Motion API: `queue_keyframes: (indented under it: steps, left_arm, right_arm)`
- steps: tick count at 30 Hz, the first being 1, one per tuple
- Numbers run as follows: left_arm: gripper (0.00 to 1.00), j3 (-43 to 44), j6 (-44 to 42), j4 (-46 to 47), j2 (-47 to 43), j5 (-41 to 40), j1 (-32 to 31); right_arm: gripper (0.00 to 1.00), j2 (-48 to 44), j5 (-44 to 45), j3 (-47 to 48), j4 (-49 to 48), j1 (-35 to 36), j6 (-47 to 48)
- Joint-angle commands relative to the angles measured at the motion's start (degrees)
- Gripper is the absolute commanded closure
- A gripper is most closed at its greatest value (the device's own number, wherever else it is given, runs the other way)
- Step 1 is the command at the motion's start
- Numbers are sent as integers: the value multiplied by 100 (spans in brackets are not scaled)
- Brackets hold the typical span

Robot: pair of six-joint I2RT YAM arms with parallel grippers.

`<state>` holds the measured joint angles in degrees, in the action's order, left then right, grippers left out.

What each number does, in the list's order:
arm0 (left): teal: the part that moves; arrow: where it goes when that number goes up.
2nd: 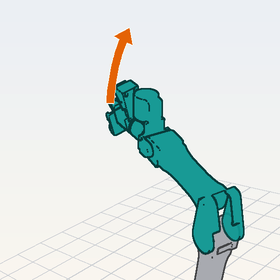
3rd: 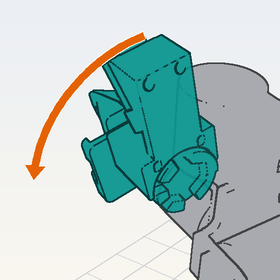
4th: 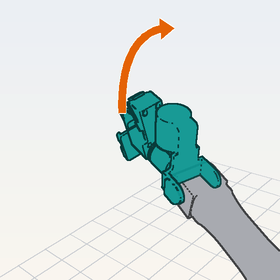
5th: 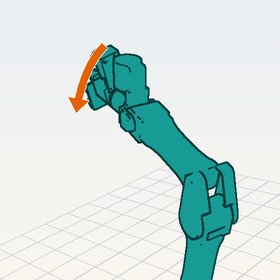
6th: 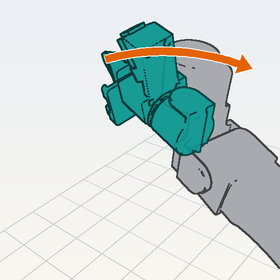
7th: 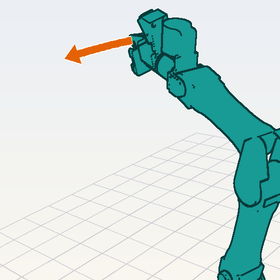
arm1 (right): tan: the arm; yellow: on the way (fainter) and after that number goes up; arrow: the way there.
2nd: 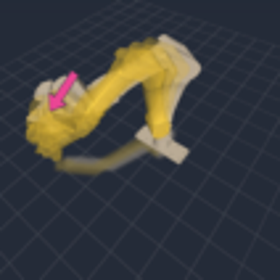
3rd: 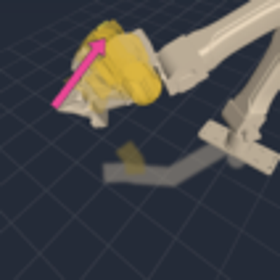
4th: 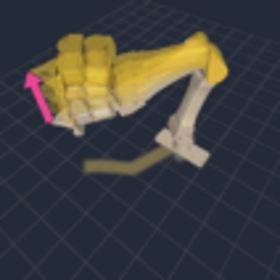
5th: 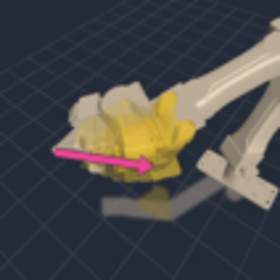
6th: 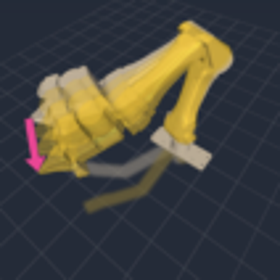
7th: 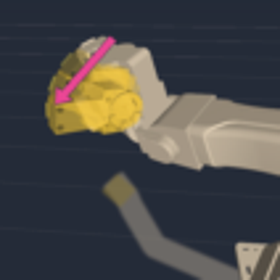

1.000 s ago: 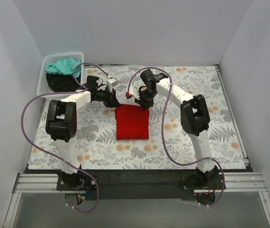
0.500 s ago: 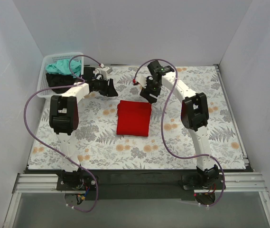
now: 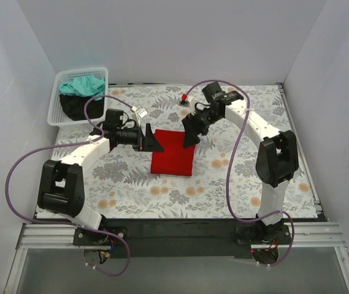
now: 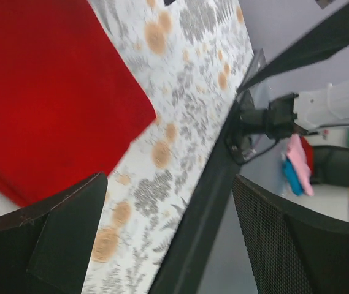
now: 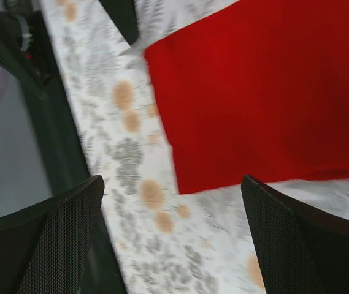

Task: Fold and stack the t-shirts
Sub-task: Neatly place the folded tshirt to the corner

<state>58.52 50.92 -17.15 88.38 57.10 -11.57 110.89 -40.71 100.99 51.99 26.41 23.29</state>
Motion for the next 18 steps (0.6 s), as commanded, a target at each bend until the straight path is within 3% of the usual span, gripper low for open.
queue_keyframes:
  steps: [1,5,14,18]
  left_arm:
    - [18,-629,735,44,162,459,-353]
    - [16,-939,1088,546,574,381,-389]
    - [19,-825,1078,642,2130,-41,14]
    - [18,-956,877,363,1894,-68,296]
  right_arm:
    - [2,178,-1606,-667,-65,364,-650]
    - [2,336,-1941,-1615,-828,567,-1133]
    - [2,1365,-1406,-2083,-1077,137,-1186]
    - [3,1129,-1168,-2399,-1050,-163,-1178]
